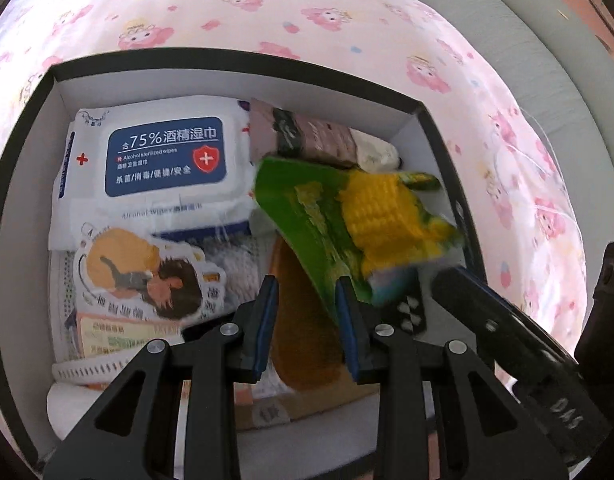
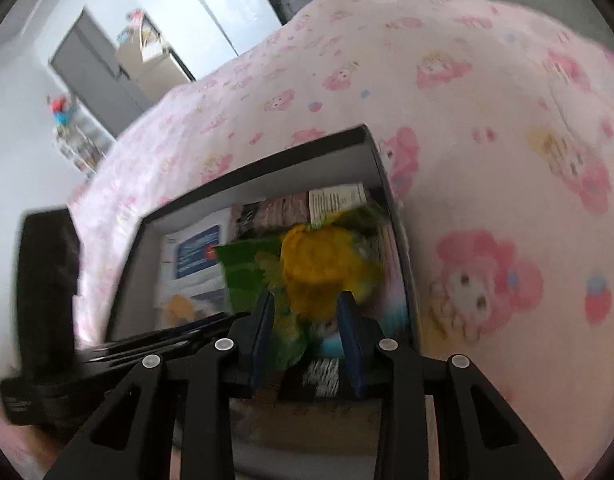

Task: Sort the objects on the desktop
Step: 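Lower the snack bag into the box and open the left gripper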

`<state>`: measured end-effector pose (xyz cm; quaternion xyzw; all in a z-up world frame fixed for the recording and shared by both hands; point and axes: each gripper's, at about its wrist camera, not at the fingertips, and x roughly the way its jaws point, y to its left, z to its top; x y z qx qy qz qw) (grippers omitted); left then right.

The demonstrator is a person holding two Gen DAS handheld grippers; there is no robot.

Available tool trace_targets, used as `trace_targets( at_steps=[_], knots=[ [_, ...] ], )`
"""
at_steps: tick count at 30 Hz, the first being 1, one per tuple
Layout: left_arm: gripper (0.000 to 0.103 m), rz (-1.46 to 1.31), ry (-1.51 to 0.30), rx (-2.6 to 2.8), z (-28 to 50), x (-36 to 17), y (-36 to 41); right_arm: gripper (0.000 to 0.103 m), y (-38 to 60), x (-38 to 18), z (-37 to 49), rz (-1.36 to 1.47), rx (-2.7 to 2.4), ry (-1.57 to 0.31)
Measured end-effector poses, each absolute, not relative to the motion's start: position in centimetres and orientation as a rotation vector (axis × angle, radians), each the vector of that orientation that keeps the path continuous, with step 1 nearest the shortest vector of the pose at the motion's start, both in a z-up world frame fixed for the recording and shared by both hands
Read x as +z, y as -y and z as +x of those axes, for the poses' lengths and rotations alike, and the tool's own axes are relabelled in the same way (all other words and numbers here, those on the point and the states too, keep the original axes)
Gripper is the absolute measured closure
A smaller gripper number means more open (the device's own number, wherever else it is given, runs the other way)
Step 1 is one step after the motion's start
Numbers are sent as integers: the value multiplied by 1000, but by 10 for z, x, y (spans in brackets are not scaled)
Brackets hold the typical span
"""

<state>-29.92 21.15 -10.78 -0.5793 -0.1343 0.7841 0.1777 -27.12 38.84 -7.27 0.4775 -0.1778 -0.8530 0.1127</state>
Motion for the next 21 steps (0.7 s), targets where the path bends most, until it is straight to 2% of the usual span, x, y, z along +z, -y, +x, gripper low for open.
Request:
trace_targets(
  at_steps=[4, 7, 9, 11, 14, 21],
  knots=[
    [72, -1651, 295, 2162, -290, -106, -222, 74, -403, -70, -255, 1406, -2506, 609],
    [72, -1683, 185, 2151, -283, -110, -233, 74, -396, -73, -258, 1429, -2474, 586],
    [72, -1682, 173, 2157, -285, -111, -236, 74, -389, -75, -259, 1427, -2445, 566],
    [75, -1687, 157, 2176, -290, -113, -237, 74, -385, -76, -261, 1423, -2448, 543],
    [93, -1718, 109, 2216, -300, -114, -239, 80, -381, -78, -267, 1427, -2475, 485],
    [94, -1742, 146, 2229, -326, -117, -235, 86, -373, -75, -271, 1387, -2483, 415]
  ],
)
